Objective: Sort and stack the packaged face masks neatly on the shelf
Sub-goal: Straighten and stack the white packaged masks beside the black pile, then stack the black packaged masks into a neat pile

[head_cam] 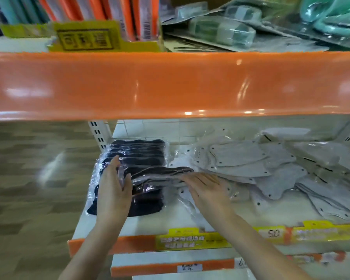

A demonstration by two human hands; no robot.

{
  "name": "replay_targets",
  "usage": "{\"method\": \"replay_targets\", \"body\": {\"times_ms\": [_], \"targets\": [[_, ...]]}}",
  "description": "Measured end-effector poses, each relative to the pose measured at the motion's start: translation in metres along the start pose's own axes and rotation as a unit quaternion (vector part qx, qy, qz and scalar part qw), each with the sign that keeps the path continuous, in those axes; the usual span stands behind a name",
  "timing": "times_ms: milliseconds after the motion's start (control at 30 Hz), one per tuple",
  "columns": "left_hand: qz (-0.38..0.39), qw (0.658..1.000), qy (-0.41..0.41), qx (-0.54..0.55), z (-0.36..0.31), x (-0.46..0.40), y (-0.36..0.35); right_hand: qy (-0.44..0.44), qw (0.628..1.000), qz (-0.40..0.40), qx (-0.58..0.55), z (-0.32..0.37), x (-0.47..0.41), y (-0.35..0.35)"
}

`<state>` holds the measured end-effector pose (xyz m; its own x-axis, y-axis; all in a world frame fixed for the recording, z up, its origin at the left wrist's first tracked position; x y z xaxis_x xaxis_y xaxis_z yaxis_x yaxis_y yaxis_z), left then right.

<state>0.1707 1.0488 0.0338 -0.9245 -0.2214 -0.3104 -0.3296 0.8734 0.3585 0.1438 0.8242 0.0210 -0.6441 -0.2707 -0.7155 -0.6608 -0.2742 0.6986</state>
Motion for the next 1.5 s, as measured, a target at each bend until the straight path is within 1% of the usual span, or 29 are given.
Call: {"method": "replay_targets", "body": {"times_ms": [33,67,100,133,200,267,333,400,567,633,767,900,1100,1167,1267,1333,1433,1500], "targets": [[-0.001,0.995,-0.074,-0.059,0.000,0.002,0.007,0.001,1.000,-0.008,0.002,0.007,-0.004,-0.003],[-0.003,0.982,-0.147,-0.119,0.005,0.004,0.013,0.002,1.000,-0.014,-0.001,0.014,-0.006,-0.006],[-0.005,0.962,-0.217,-0.162,0.009,0.005,0.020,0.001,1.000,-0.015,-0.008,0.021,-0.008,-0.010],[0.003,0.945,-0.272,-0.182,0.014,0.006,0.026,0.000,1.000,-0.013,-0.016,0.029,-0.010,-0.013],[0.060,0.916,-0.345,-0.194,0.024,0.007,0.035,-0.003,0.999,-0.005,-0.033,0.044,-0.010,-0.020],[0.145,0.888,-0.374,-0.225,0.040,0.007,0.039,0.000,0.999,0.009,-0.047,0.057,-0.005,-0.027],[0.209,0.870,-0.358,-0.266,0.061,0.007,0.040,0.010,0.998,0.044,-0.045,0.069,0.004,-0.034],[0.243,0.867,-0.321,-0.293,0.079,0.009,0.043,0.017,0.997,0.073,-0.036,0.077,0.012,-0.038],[0.267,0.876,-0.218,-0.338,0.088,0.012,0.054,-0.003,0.989,0.145,-0.027,0.092,0.023,-0.044],[0.274,0.869,-0.192,-0.364,0.090,0.012,0.054,-0.018,0.986,0.162,-0.020,0.095,0.023,-0.046],[0.261,0.866,-0.159,-0.395,0.097,0.013,0.047,-0.049,0.982,0.182,-0.010,0.100,0.020,-0.046],[0.248,0.867,-0.157,-0.403,0.097,0.012,0.042,-0.056,0.981,0.186,-0.005,0.100,0.019,-0.050],[0.225,0.874,-0.225,-0.366,0.093,0.011,0.034,-0.066,0.980,0.189,0.021,0.103,0.022,-0.053],[0.237,0.879,-0.216,-0.353,0.092,0.013,0.033,-0.058,0.980,0.189,0.023,0.104,0.021,-0.055],[0.246,0.877,-0.196,-0.362,0.092,0.013,0.032,-0.036,0.981,0.190,0.031,0.104,0.018,-0.054],[0.248,0.877,-0.187,-0.366,0.092,0.012,0.030,-0.036,0.980,0.195,0.027,0.104,0.016,-0.051],[0.245,0.892,-0.157,-0.346,0.085,0.013,0.026,-0.049,0.975,0.215,0.020,0.101,0.015,-0.048],[0.232,0.904,-0.166,-0.320,0.077,0.016,0.019,-0.056,0.976,0.211,0.011,0.097,0.015,-0.046]]}}
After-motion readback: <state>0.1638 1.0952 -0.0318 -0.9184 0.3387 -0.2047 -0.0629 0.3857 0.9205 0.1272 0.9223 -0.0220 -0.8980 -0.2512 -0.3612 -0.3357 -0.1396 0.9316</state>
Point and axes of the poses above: each hand's wrist, its own x-axis away from the middle knuckle, its own y-axis out of the back of the hand, z = x × y, the point moved 2 cm from there along -x, towards the middle knuckle, and after that the axes turned 11 degrees about x, right-handed, at the moved point
